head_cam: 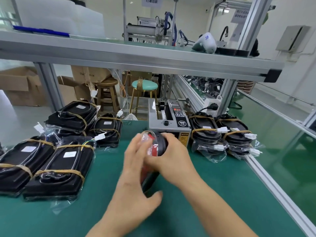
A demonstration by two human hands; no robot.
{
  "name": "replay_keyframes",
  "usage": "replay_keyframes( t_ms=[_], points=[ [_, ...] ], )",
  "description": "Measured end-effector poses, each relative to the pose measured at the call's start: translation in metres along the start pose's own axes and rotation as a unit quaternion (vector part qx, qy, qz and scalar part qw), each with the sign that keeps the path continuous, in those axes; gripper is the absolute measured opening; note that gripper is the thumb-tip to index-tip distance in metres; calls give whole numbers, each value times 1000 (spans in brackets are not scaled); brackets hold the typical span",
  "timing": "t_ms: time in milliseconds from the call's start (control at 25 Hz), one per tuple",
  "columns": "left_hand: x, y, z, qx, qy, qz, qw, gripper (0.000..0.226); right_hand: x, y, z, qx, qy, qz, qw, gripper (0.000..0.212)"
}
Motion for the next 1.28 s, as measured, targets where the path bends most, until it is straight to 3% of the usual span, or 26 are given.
replay_keyframes(
  t_ms=[80,200,400,480,600,720,920,1280],
  points=[
    [10,4,6,-15,8,-20,1000,108,-3,-9,13,15,45,5,999,37],
    [27,19,-15,-56,-56,-59,995,84,-7,-27,24,47,169,15,984,30],
    [45,27,-40,48,-251,-168,952,57,-19,-44,32,20,280,30,959,47],
    [39,27,-39,60,-225,-171,957,55,-19,-47,31,-9,282,-10,959,47],
    [32,27,-36,8,-150,-174,973,51,-24,-40,21,-20,276,-38,960,37],
    [32,27,-35,-35,-118,-172,977,48,-52,-9,4,-71,247,68,964,20],
    [34,22,-43,-49,-77,-169,981,53,-93,36,-3,-185,190,218,939,15],
    [38,17,-44,-53,-61,-175,981,53,-107,55,15,-258,200,311,893,14]
  ],
)
Point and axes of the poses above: each hand's wrist, its own y-axis towards the middle knuckle, its own z-axis out of the palm, x = y × z, the point moved 7 cm from there along y, towards the middle knuckle, and after that the axes turned 7 degrees about -x, right-handed, at the moved point
